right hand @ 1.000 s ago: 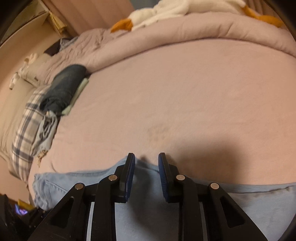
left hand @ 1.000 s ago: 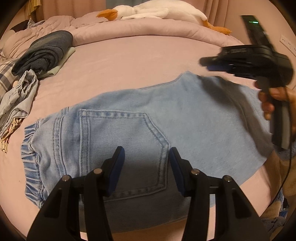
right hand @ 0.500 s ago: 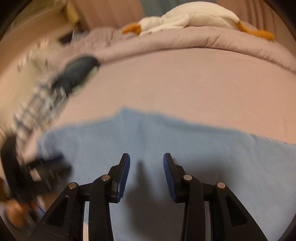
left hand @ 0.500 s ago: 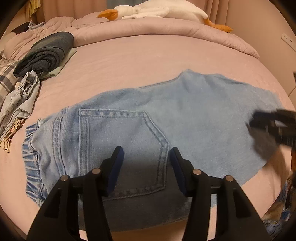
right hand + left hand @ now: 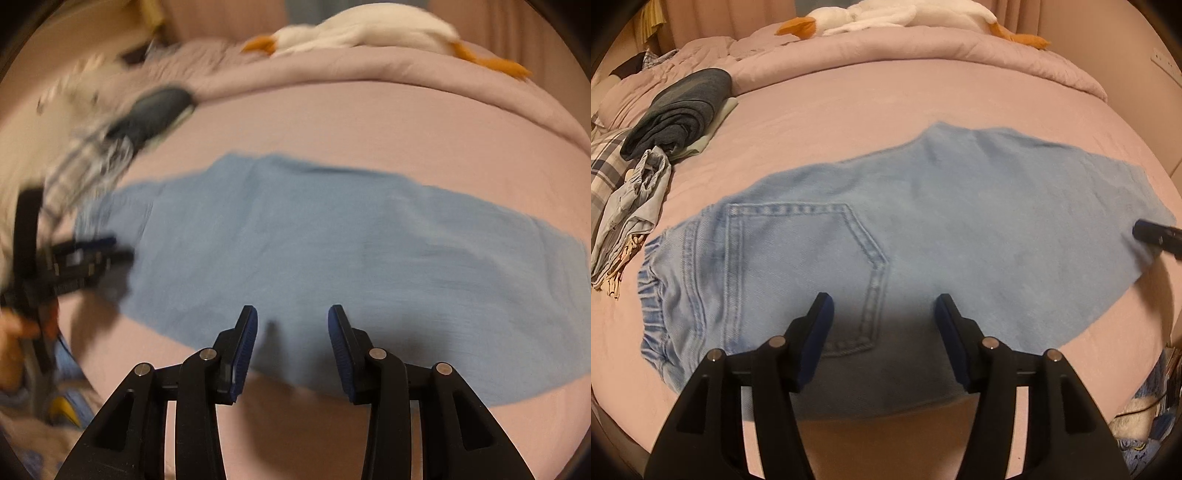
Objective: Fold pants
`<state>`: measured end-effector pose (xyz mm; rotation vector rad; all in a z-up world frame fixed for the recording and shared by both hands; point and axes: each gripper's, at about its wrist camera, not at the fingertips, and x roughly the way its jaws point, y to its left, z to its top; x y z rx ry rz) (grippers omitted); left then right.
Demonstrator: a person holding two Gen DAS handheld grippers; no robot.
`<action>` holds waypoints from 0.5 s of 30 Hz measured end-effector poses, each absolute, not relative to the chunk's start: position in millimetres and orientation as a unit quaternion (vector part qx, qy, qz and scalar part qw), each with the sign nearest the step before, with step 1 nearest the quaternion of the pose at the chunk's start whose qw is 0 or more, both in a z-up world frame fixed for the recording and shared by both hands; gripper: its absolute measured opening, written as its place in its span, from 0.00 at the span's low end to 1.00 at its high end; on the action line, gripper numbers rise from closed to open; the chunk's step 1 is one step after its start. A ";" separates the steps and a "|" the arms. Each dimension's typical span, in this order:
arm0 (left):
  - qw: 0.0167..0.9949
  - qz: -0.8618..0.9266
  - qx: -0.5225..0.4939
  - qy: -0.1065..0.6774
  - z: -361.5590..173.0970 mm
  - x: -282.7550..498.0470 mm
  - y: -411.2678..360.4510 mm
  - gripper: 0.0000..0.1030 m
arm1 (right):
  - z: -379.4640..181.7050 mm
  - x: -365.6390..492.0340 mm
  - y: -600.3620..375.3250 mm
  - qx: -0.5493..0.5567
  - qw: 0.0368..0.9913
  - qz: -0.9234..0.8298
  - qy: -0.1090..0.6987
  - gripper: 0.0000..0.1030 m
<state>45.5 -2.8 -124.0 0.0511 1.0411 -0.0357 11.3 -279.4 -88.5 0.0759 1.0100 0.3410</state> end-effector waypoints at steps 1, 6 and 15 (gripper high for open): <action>0.866 -0.017 0.028 0.498 -124.2 44.3 -5.1 0.56 | -90.4 13.8 -291.8 0.053 0.862 0.146 0.482 0.39; 0.864 -0.009 0.033 0.503 -122.3 40.8 -10.2 0.55 | -109.9 19.3 -364.8 0.116 0.866 0.059 0.483 0.39; 0.865 -0.026 0.034 0.500 -114.5 42.9 -30.7 0.56 | -94.1 0.2 -484.4 0.225 0.880 -0.040 0.417 0.39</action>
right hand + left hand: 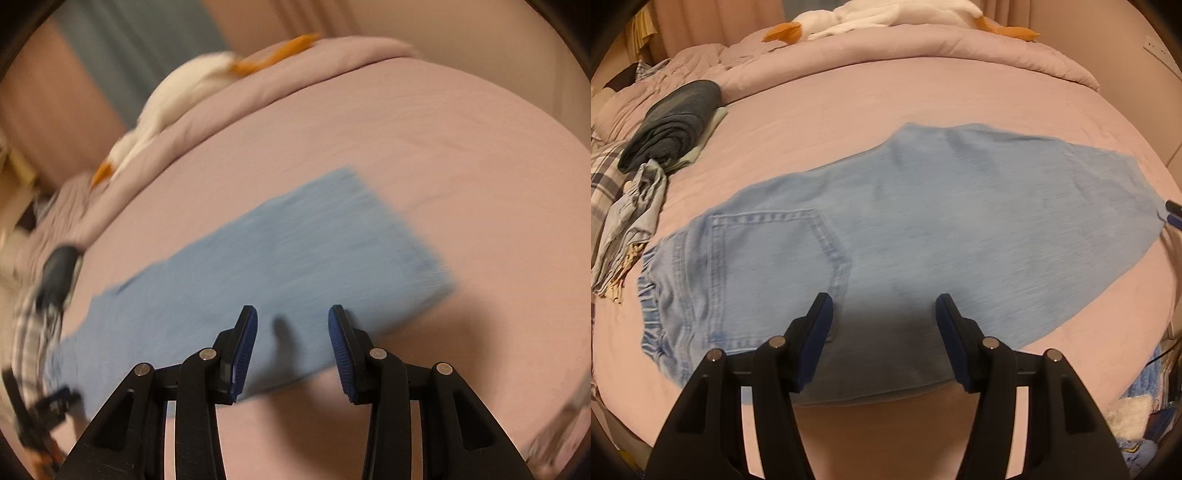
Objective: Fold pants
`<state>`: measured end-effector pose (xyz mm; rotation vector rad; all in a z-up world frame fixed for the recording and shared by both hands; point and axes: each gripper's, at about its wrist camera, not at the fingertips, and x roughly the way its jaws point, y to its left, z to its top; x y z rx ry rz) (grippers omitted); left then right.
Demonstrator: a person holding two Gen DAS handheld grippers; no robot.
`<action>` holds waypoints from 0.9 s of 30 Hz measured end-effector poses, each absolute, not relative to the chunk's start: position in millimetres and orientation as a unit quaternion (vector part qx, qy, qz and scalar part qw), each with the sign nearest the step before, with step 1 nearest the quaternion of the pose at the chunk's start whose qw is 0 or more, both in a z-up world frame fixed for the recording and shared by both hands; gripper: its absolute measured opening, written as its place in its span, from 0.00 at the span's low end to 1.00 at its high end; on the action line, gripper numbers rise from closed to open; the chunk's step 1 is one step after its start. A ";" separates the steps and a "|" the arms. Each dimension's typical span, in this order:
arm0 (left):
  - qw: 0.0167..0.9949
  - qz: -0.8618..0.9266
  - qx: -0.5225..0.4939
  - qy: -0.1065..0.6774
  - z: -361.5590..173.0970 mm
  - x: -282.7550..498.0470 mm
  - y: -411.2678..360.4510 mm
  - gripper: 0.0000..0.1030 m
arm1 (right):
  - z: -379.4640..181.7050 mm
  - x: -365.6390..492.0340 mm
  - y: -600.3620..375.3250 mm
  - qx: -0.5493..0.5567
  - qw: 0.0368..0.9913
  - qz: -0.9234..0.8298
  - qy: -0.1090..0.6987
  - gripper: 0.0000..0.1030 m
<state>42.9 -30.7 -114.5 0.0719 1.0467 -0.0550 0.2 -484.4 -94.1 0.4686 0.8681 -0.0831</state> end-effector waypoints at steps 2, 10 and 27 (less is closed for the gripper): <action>0.865 -0.038 0.027 0.500 -112.8 45.1 -38.9 0.56 | -95.4 -5.1 -499.5 0.253 0.874 -0.056 0.411 0.39; 0.860 -0.089 0.005 0.503 -106.9 54.6 -71.0 0.56 | -112.1 -20.0 -503.4 0.331 0.843 -0.029 0.423 0.41; 0.825 -0.179 -0.130 0.521 -103.2 70.1 -74.5 0.56 | -125.5 -11.3 -534.6 0.397 0.853 -0.038 0.336 0.14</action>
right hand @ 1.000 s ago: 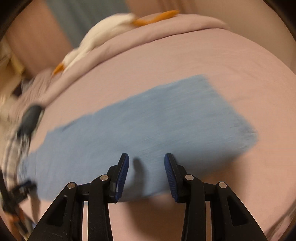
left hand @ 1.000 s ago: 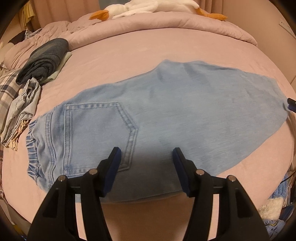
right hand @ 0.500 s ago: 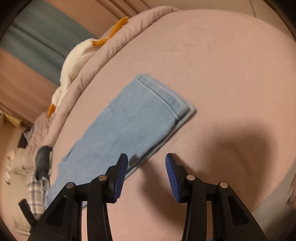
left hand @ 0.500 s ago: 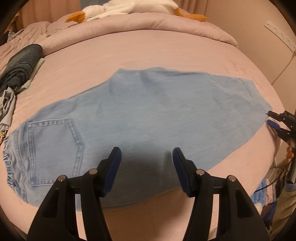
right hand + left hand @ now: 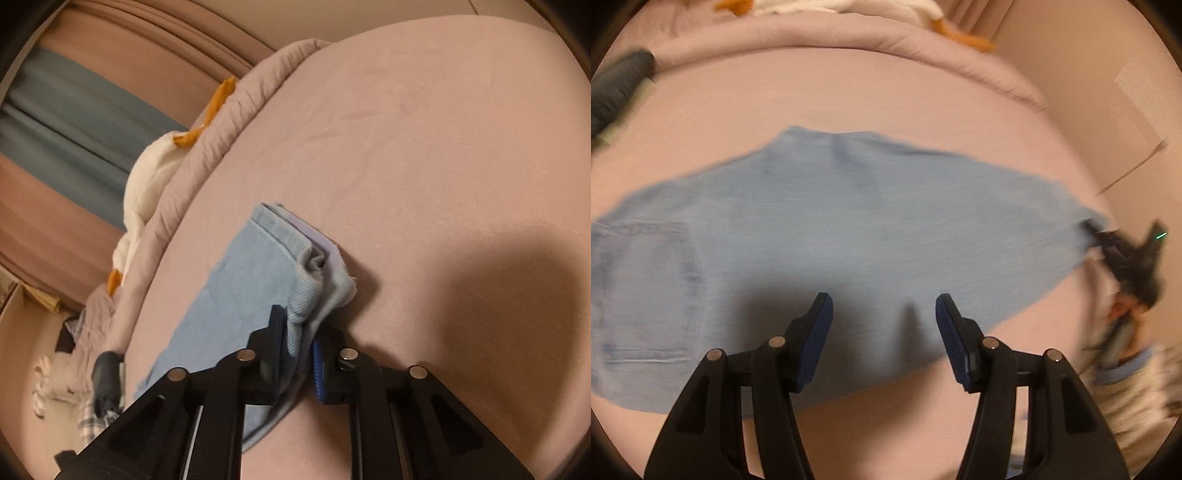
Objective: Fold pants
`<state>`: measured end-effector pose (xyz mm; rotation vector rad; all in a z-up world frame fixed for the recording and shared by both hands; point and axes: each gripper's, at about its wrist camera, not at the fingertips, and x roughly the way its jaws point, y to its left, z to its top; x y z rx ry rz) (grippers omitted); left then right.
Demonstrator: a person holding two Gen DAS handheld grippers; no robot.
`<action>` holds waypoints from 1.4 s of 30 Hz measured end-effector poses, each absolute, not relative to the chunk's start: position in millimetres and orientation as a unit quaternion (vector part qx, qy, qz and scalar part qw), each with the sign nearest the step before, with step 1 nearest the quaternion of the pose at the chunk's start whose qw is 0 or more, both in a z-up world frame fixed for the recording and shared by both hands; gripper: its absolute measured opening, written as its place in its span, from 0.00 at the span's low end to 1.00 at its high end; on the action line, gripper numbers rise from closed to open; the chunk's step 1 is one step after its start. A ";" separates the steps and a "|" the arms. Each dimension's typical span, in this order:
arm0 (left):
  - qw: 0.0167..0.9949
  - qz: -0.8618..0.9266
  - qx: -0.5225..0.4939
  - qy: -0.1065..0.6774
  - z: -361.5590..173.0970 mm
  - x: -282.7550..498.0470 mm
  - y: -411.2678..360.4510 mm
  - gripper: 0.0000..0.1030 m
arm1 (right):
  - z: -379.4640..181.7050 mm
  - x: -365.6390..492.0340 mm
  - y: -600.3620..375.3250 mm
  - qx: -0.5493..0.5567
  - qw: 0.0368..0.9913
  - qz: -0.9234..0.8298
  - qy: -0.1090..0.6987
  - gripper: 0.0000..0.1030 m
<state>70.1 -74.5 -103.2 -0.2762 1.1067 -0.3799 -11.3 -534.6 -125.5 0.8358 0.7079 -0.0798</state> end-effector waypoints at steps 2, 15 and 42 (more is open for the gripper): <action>0.804 -0.225 -0.193 0.515 -99.9 73.8 -77.2 0.56 | -108.8 -14.5 -522.7 0.344 0.879 -0.035 0.327 0.13; 0.703 -0.317 -0.426 0.473 -115.6 113.3 -90.2 0.78 | -46.8 -33.7 -306.7 -0.008 0.945 0.137 0.297 0.13; 0.774 -0.191 -0.368 0.479 -134.5 127.3 -9.1 0.12 | -82.0 -33.6 -180.8 -0.109 0.906 0.250 0.325 0.13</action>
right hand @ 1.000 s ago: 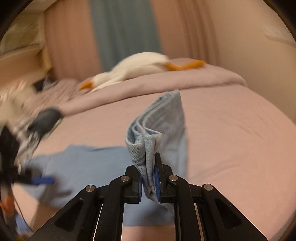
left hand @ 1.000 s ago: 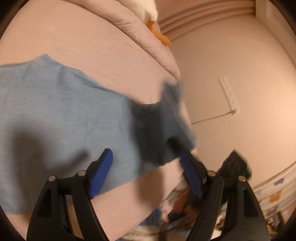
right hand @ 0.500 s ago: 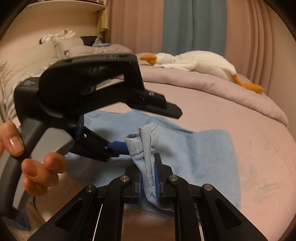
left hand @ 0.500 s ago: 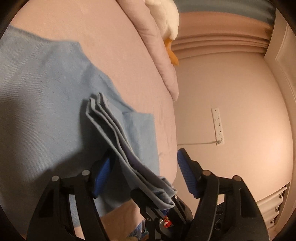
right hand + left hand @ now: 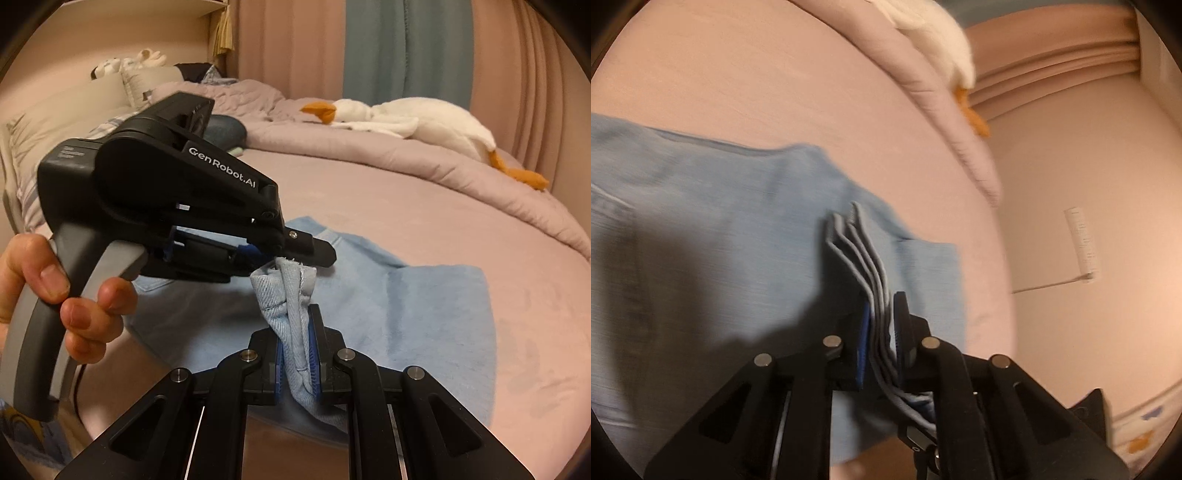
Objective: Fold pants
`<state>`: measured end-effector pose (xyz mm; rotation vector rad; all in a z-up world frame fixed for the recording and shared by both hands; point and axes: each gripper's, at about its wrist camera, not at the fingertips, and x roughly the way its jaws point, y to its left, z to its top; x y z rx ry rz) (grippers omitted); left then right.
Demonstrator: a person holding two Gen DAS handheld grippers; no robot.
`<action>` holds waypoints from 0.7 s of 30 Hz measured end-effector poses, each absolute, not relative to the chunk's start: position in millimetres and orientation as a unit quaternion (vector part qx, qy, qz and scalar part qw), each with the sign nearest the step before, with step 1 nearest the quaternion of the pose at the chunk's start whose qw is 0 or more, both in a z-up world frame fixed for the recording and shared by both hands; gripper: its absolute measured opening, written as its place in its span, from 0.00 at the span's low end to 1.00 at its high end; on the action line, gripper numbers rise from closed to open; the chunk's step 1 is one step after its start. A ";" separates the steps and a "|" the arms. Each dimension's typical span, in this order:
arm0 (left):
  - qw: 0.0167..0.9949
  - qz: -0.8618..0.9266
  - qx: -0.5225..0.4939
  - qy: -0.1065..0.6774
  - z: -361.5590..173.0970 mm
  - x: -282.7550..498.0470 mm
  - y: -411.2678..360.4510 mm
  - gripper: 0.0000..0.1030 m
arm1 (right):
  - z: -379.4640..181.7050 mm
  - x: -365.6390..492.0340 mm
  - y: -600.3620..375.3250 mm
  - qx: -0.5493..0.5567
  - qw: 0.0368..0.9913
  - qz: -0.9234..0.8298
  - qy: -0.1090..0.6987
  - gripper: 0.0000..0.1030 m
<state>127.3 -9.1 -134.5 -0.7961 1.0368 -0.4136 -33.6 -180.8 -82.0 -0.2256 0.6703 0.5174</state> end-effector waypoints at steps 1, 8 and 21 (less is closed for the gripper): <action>0.781 -0.169 -0.350 0.489 -138.0 128.8 -7.6 0.16 | -83.8 -33.1 -177.6 -0.111 0.904 0.253 0.326 0.13; 0.808 -0.125 -0.309 0.486 -130.8 121.2 8.1 0.41 | -109.8 -25.9 -170.9 -0.080 0.860 0.287 0.415 0.49; 0.812 -0.207 -0.143 0.526 -138.0 119.3 -91.3 0.37 | -76.2 19.0 -301.7 0.128 0.887 0.177 0.407 0.47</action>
